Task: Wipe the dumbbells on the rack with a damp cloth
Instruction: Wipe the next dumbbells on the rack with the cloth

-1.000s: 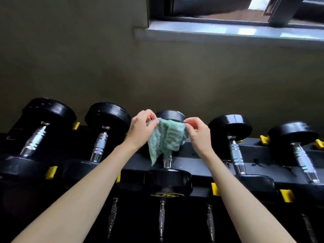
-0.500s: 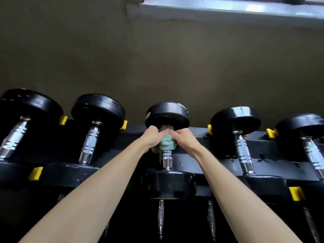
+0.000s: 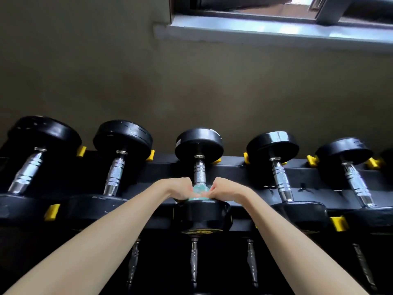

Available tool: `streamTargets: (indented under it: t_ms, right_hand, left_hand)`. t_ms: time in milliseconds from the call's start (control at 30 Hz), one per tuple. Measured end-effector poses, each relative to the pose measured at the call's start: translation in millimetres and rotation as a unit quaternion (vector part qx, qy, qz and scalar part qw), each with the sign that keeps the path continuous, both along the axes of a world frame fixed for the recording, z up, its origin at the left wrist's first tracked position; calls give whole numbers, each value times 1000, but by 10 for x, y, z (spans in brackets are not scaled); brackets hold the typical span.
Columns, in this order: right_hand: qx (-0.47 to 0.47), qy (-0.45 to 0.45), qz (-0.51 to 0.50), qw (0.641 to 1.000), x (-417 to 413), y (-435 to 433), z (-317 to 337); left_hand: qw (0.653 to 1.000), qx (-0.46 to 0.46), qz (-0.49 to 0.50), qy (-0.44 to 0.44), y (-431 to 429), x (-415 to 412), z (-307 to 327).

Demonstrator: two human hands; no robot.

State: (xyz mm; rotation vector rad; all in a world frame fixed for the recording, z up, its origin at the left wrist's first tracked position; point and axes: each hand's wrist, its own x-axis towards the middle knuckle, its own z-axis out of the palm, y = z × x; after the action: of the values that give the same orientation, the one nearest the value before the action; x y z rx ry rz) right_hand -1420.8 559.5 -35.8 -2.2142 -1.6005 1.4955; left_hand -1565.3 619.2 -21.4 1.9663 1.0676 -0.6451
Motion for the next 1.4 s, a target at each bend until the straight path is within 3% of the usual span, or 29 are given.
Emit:
streamTargets:
  t_ms: [200, 400, 767, 933, 1067, 1167, 1233, 1300, 1400]
  right_hand:
    - [4, -21, -6, 1000, -39, -15, 197]
    - [23, 79, -50, 995, -52, -39, 429]
    - [94, 99, -101, 986, -171, -271, 826]
    - [107, 290, -226, 924, -179, -420, 1039]
    - [94, 418, -282, 858, -174, -519, 1205]
    - [118, 489, -259, 824, -151, -604, 1388]
    - [129, 504, -239, 820, -118, -657, 1446]
    - [156, 434, -239, 854, -75, -700, 1435]
    - [194, 316, -262, 891, -21, -735, 1380]
  left_hand:
    - [1000, -17, 1, -15, -30, -21, 125]
    - [994, -76, 55, -58, -8, -80, 328]
    - [973, -105, 120, -164, -186, -336, 721]
    - [943, -113, 197, -242, -241, -434, 1042]
    - [868, -214, 290, -342, -213, -459, 1214]
    - [871, -140, 277, -381, -175, -494, 1277]
    - [862, -89, 280, -413, -150, -529, 1330]
    - [861, -50, 263, -432, -140, -563, 1382]
    - [888, 66, 218, -399, -133, -574, 1445]
